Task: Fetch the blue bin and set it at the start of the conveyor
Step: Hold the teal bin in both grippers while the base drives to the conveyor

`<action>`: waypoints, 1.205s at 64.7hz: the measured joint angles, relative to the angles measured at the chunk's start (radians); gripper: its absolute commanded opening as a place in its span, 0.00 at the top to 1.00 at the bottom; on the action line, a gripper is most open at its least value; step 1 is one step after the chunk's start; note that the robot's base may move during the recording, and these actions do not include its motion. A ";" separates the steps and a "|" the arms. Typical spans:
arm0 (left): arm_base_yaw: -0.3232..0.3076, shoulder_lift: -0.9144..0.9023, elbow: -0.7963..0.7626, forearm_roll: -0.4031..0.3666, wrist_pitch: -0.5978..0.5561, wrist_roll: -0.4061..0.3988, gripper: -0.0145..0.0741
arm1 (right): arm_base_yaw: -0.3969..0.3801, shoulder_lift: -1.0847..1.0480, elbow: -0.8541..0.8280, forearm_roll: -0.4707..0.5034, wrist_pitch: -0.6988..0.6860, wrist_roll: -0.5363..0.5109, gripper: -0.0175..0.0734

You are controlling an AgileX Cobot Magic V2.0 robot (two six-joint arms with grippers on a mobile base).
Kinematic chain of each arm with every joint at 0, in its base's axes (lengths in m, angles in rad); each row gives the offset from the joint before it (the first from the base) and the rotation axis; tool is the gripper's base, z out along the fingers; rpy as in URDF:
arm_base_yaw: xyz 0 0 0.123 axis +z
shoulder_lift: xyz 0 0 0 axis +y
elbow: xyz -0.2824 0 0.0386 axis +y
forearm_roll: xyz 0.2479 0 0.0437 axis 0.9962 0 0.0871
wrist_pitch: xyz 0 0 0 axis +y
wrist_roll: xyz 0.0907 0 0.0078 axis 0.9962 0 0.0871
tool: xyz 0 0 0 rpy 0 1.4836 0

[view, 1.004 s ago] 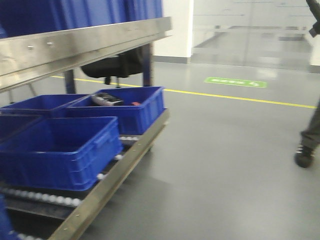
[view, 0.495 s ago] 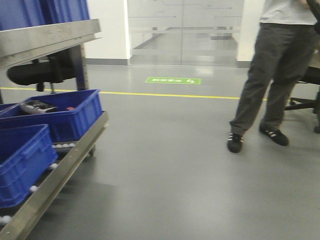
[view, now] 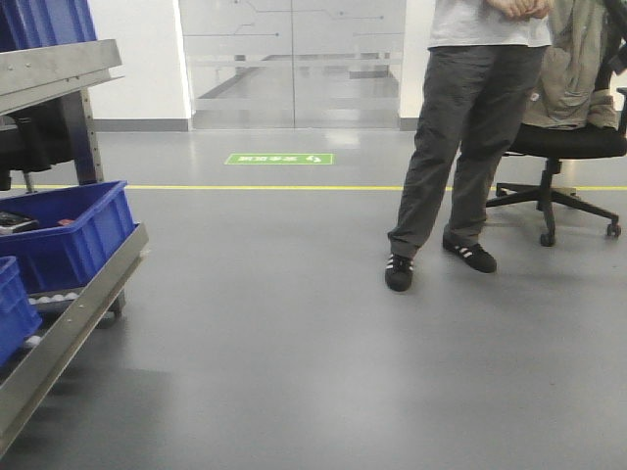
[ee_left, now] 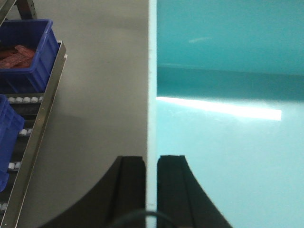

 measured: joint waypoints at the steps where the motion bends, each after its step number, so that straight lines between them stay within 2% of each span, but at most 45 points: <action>1: 0.000 0.000 0.000 0.000 0.000 0.000 0.96 | 0.000 0.000 0.000 0.000 0.000 0.000 0.99; 78: 0.000 0.000 0.000 0.000 0.000 0.000 0.96 | 0.000 0.000 -0.002 0.000 0.000 0.000 0.99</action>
